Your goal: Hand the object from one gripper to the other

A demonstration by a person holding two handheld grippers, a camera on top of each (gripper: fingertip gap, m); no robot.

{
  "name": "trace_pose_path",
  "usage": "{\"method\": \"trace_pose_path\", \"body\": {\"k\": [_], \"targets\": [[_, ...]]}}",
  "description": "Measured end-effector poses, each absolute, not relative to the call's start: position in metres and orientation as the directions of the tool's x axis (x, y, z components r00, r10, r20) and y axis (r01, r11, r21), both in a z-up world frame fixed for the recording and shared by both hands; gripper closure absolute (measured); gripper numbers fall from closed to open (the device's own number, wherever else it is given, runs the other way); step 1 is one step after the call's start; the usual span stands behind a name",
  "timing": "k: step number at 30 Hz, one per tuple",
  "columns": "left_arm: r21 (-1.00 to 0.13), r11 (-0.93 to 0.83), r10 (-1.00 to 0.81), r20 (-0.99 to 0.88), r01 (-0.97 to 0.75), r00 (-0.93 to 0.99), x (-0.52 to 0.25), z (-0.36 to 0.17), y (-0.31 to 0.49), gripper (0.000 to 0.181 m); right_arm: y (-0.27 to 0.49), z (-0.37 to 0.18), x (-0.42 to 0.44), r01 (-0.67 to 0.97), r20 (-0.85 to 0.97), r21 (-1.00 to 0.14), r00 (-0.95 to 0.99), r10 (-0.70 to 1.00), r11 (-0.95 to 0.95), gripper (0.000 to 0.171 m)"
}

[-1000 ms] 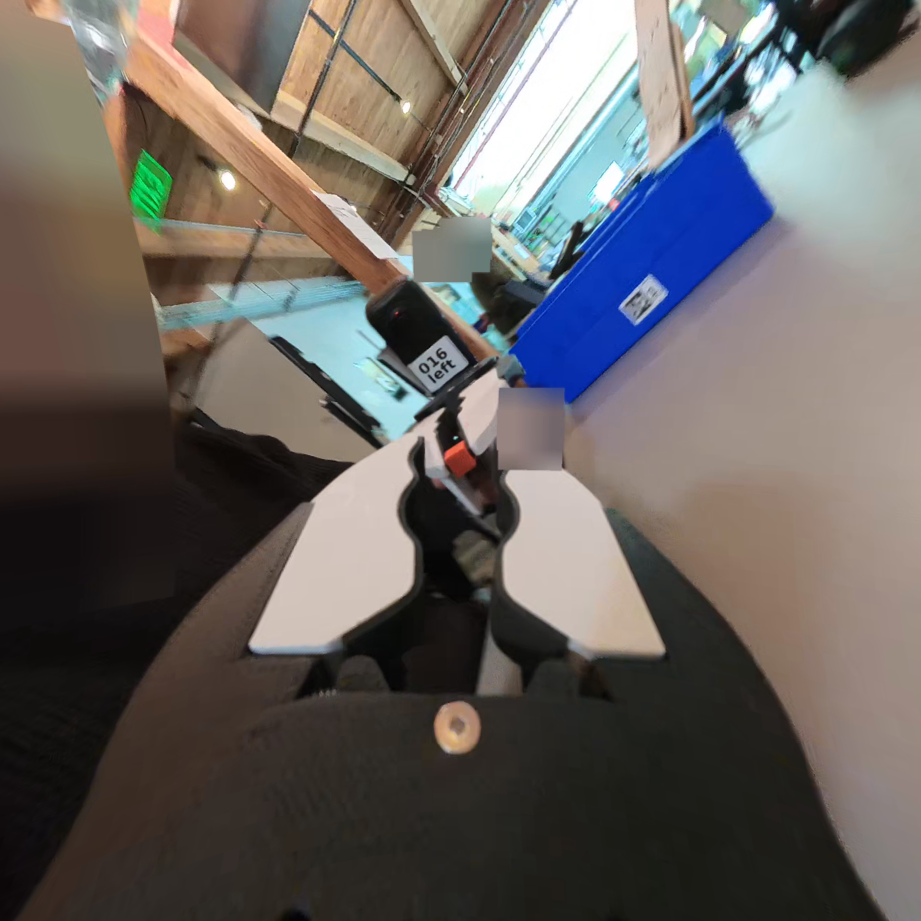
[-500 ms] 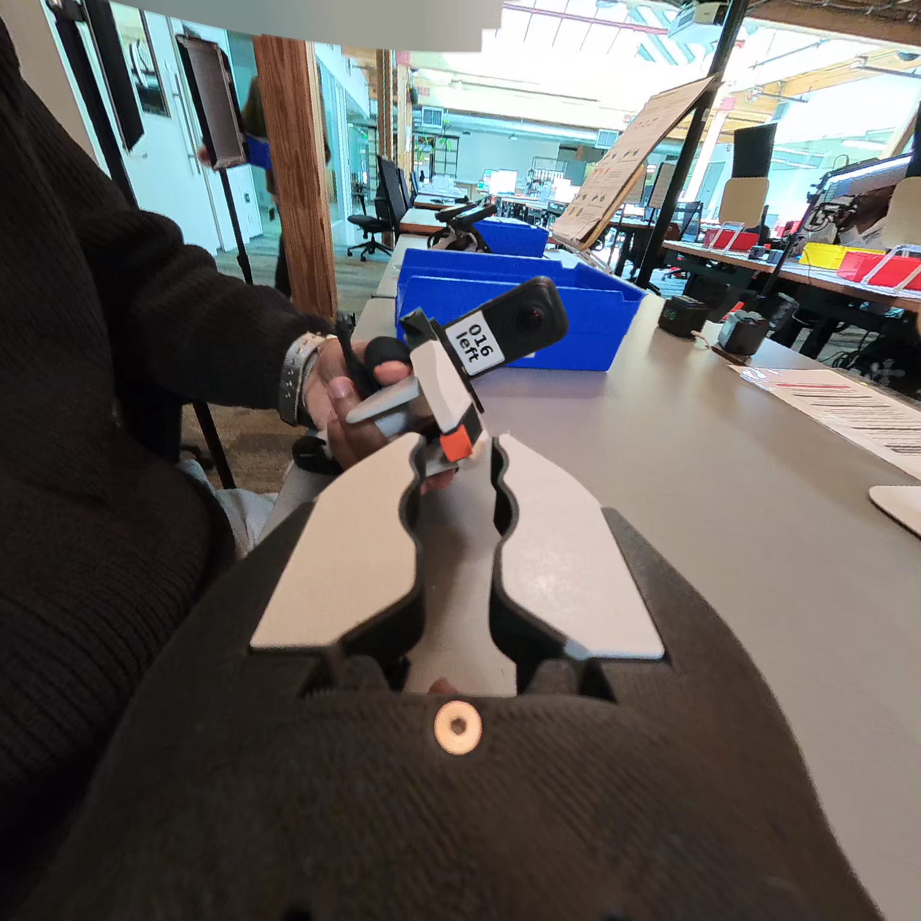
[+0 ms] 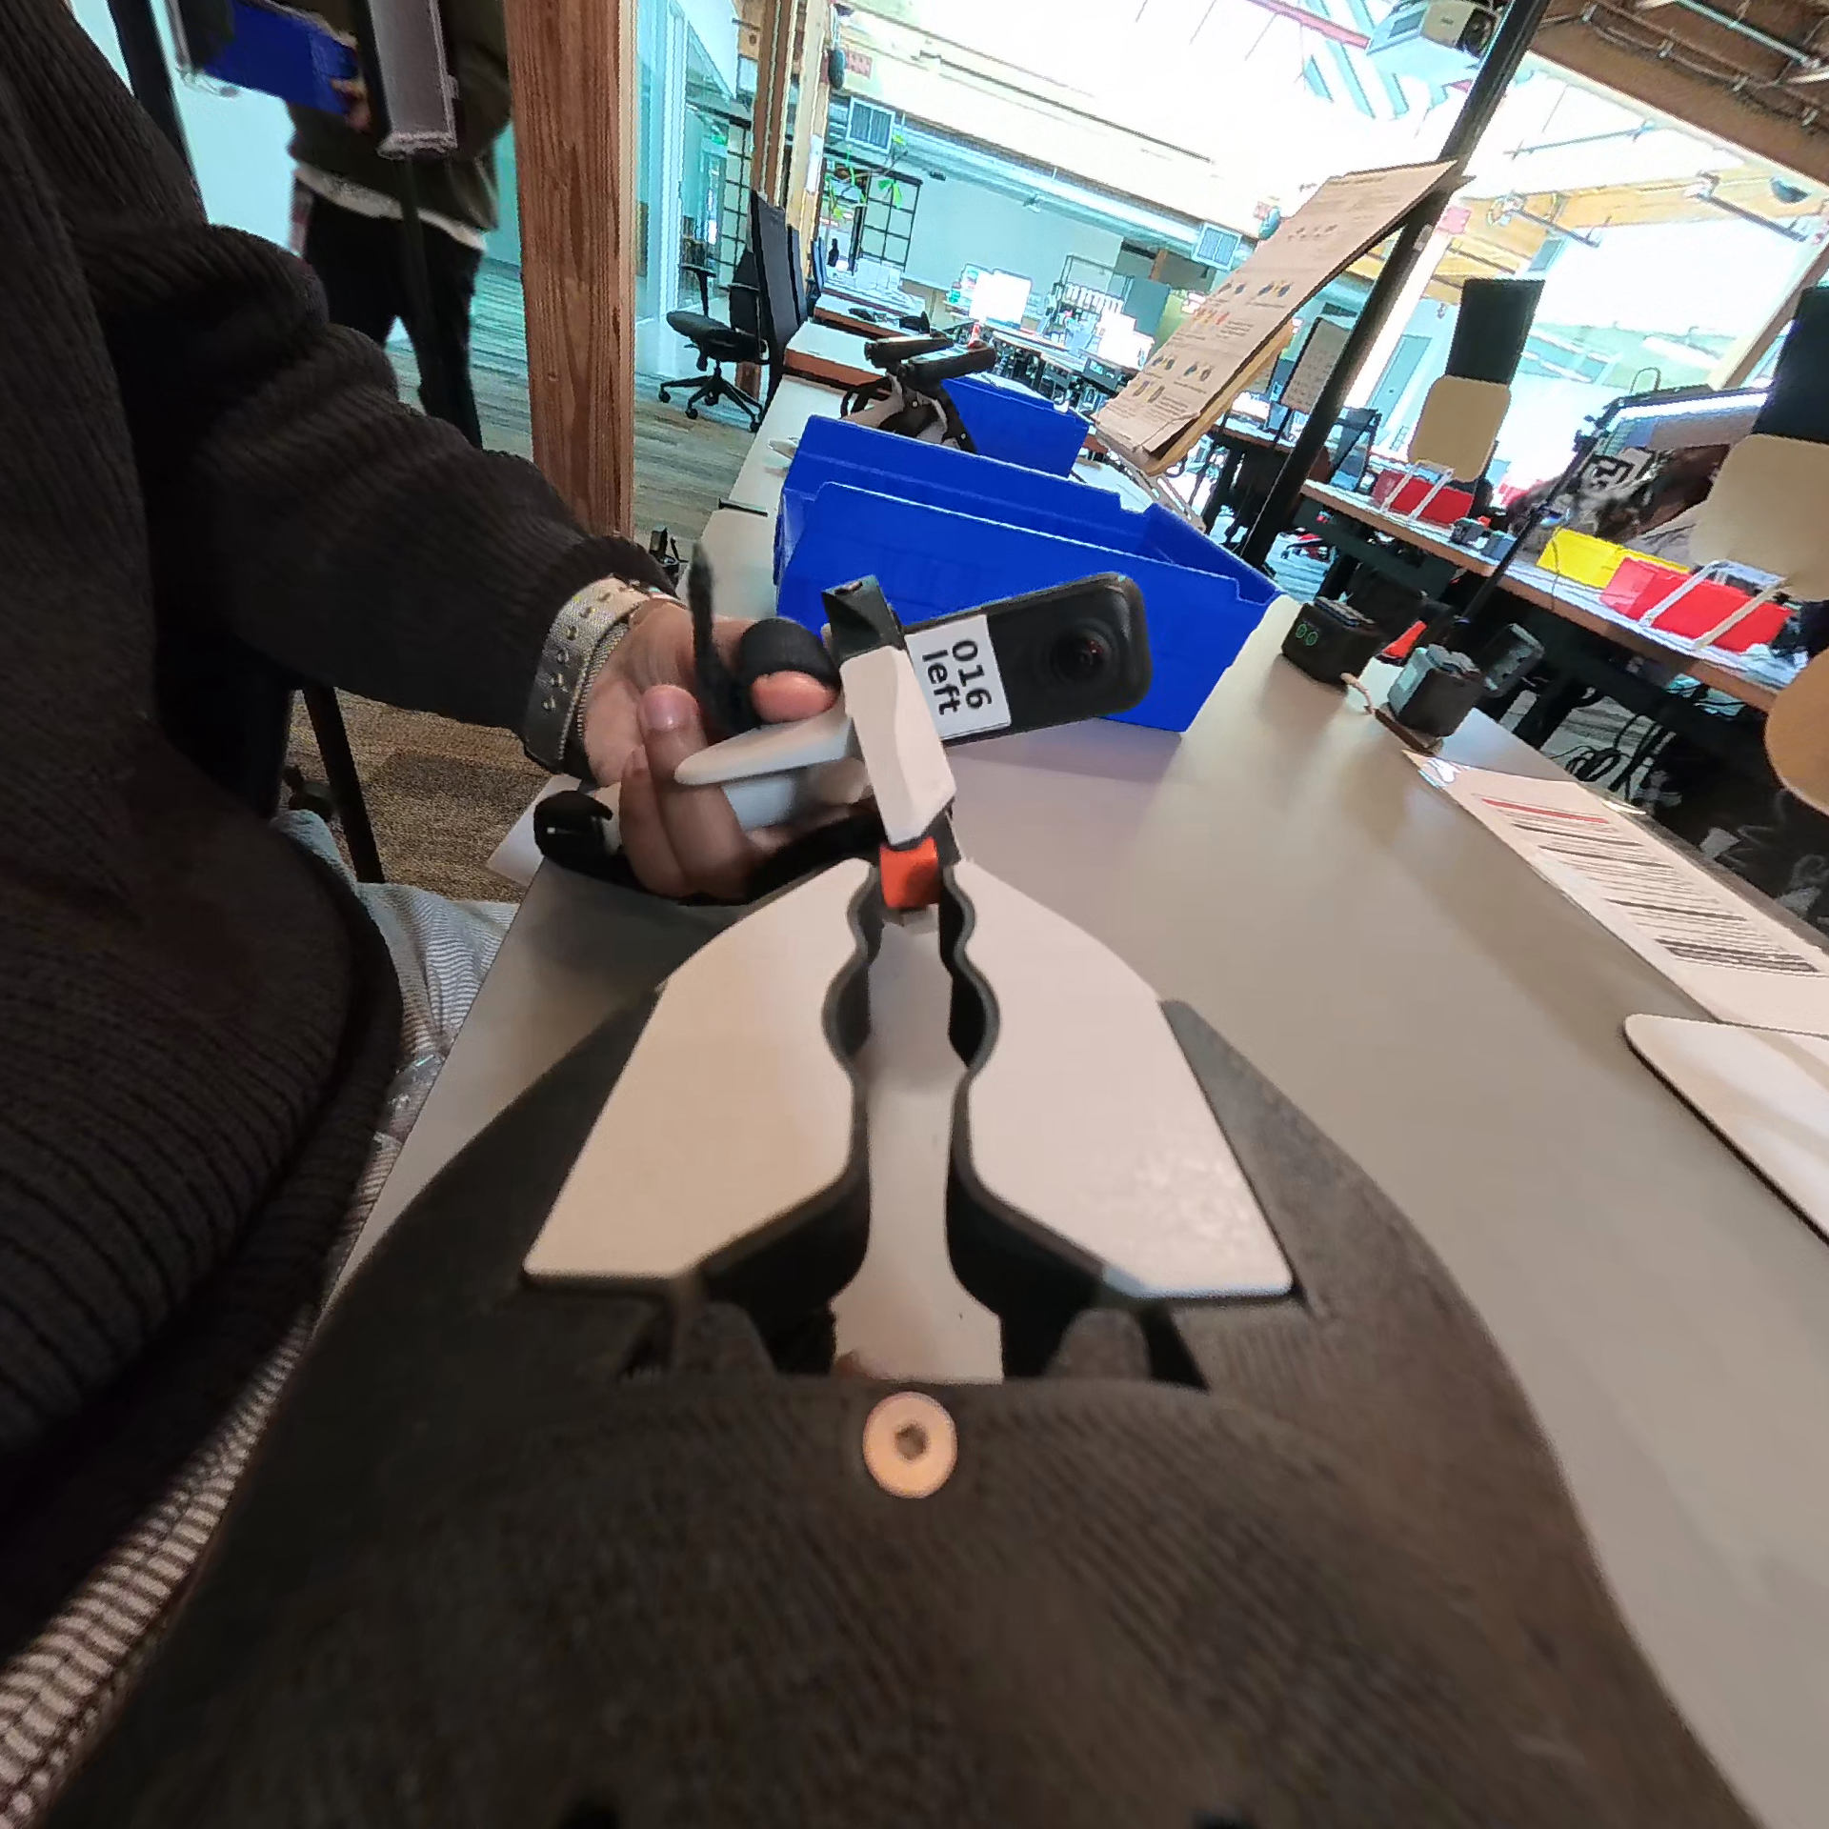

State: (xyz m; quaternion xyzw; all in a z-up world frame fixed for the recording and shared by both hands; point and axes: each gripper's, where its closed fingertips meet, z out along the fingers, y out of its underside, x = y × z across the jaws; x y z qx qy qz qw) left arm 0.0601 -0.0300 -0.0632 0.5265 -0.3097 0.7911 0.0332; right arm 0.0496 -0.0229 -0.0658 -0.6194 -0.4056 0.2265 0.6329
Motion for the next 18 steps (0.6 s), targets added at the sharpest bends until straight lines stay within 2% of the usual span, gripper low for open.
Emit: {"method": "trace_pose_path", "body": {"k": [3, 8, 12, 18], "targets": [[-0.459, -0.810, -0.290, 0.855, -0.365, -0.430, 0.062, -0.065, -0.028, 0.163, -0.021, -0.067, 0.051, 0.220, 0.225, -0.969, 0.580, 0.783, 0.115, 0.160], [-0.516, -0.799, -0.419, 0.846, -0.308, -0.331, 0.067, -0.076, -0.013, 0.153, -0.015, -0.071, 0.059, 0.259, 0.224, -0.963, 0.621, 0.752, 0.073, 0.161], [-0.596, -0.752, -0.548, 0.803, -0.281, -0.236, 0.067, -0.085, -0.001, 0.158, -0.007, -0.083, 0.066, 0.367, 0.276, -0.930, 0.653, 0.706, 0.024, 0.161], [-0.738, -0.573, -0.757, 0.643, -0.355, -0.116, 0.070, -0.106, -0.005, 0.158, -0.002, -0.102, 0.070, 0.576, 0.429, -0.817, 0.633, 0.644, -0.022, 0.161]]}}
